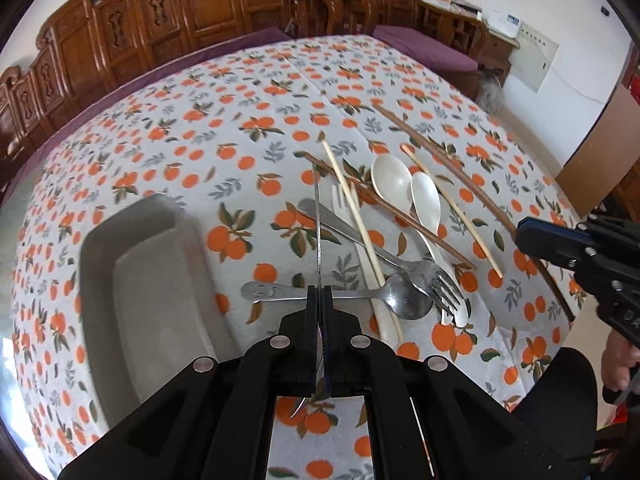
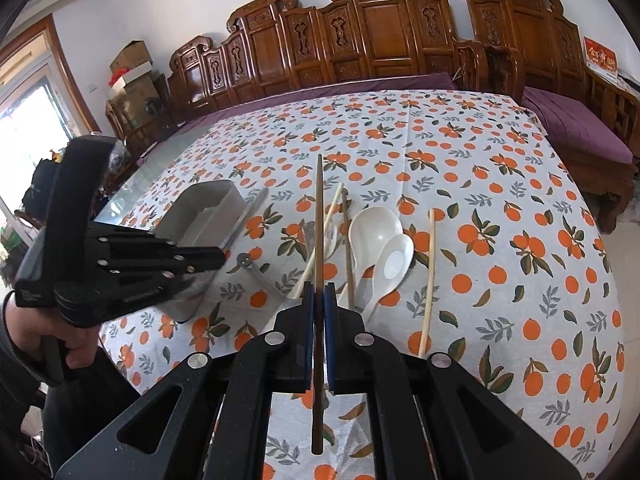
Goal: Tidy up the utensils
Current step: 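Carry the knife over the grey tray and release it with the left gripper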
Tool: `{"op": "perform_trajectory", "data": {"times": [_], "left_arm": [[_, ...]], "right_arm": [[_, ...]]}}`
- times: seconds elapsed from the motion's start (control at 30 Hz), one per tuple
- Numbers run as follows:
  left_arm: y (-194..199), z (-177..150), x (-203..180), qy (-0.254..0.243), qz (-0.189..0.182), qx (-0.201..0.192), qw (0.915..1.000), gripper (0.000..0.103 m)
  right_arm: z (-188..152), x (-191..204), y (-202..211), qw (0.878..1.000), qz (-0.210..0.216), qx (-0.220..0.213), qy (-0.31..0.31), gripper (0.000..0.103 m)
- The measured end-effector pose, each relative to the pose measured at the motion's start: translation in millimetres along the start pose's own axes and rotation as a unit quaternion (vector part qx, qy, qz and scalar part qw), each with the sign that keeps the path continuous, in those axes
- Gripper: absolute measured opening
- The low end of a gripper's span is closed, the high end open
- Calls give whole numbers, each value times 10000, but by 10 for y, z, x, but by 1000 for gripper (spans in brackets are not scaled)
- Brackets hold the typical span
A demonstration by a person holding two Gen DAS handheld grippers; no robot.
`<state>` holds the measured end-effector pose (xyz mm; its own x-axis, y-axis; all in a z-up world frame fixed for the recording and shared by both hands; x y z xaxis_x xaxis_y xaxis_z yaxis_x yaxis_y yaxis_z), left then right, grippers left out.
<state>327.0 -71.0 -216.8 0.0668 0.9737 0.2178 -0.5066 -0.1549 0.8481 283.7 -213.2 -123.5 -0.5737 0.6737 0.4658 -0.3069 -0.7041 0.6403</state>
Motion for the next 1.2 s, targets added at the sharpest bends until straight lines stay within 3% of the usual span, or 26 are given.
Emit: {"op": "perform_trajectory", "data": {"times": [0.33, 0.6, 0.8, 1.2], "left_arm": [[141, -114, 681, 634, 162, -186, 9977, 1], [-201, -310, 1162, 1181, 390, 33, 9922, 1], [-340, -450, 1357, 1205, 624, 130, 9907, 1], [-256, -459, 1510, 1541, 233, -77, 9878, 1]], "right_arm": [[5, 222, -48, 9998, 80, 11, 184, 6], [13, 418, -221, 9993, 117, 99, 354, 6], [51, 535, -468, 9992, 171, 175, 313, 6], [200, 865, -918, 9985, 210, 388, 324, 6]]}}
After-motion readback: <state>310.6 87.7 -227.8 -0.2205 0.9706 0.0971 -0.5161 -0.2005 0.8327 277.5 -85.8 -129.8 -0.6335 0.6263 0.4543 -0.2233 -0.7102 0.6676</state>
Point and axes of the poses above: each gripper's, at about its wrist camera, not at the fingertips, and y roughly against the way its jaws point, x to its left, z to its top, the point moved 6 cm from there along -y, roughly the way its jaws point, and after that the axes turned 15 degrees about z, right-handed, at the moved point
